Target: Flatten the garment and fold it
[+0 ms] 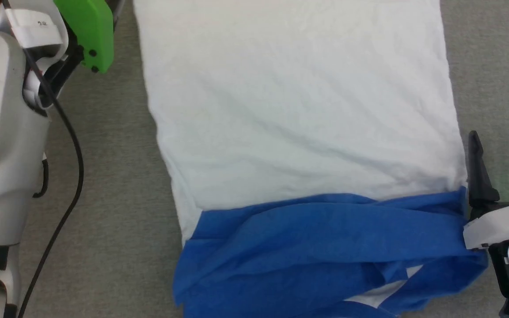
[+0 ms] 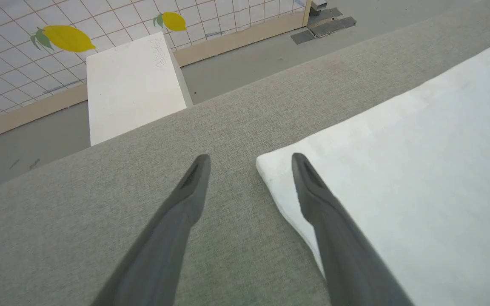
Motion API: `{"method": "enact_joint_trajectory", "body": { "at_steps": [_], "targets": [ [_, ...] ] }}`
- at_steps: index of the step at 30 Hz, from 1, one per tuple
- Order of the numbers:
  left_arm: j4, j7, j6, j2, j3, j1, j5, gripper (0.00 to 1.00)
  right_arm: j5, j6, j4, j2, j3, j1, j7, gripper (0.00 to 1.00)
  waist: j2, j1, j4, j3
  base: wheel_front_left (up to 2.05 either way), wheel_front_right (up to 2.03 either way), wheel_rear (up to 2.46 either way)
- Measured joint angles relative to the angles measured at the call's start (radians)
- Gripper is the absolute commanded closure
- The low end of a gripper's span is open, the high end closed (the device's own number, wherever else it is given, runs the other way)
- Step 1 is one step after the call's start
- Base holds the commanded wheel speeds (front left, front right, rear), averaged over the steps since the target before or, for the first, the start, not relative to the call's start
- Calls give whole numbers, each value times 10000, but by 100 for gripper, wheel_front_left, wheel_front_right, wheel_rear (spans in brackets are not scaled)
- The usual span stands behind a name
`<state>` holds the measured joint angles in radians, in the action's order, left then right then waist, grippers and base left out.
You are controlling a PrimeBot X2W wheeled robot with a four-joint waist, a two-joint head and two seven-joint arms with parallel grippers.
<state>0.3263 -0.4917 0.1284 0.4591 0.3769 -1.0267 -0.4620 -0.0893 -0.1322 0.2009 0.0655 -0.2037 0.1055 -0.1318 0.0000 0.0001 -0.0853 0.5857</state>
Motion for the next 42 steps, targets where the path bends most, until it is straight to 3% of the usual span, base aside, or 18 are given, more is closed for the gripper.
{"method": "enact_joint_trajectory", "body": {
  "at_steps": [10,11,12,13,21,25,31,36,42],
  "targets": [
    [621,-84,-65,217,-21,367,-125,0,-31,0,-311,-12,12,30,134,0,0,0,-659,389,0,0,0],
    [652,-90,-65,219,-13,423,-153,11,-31,0,-318,-12,8,35,138,0,0,0,-694,413,0,0,0],
    [644,-90,-65,222,-17,448,-213,83,-31,0,-332,-10,4,40,148,0,0,0,-733,442,0,0,0],
    [612,-94,-65,247,-4,444,-274,100,-31,0,-337,-13,8,54,151,0,0,0,-765,466,0,0,0],
    [474,343,-58,326,199,457,-529,100,-217,0,-244,268,-69,477,77,0,0,-1,-722,512,0,0,0],
    [543,790,-58,130,274,593,-546,100,-813,0,426,1003,-282,1434,-575,0,0,-1,-551,366,0,0,0],
    [617,1101,-56,-232,594,655,-602,100,-1609,0,840,2562,-199,4236,-2759,0,0,-1,-167,91,0,0,0],
    [732,1281,-48,-596,928,545,-660,100,-2075,0,-757,2964,546,7033,-5636,0,0,-1,382,27,0,0,0],
    [813,1430,-46,-1112,1202,-70,-660,100,-1289,0,-2717,2596,685,8509,-6869,0,0,0,950,295,0,0,0]
  ]
}}
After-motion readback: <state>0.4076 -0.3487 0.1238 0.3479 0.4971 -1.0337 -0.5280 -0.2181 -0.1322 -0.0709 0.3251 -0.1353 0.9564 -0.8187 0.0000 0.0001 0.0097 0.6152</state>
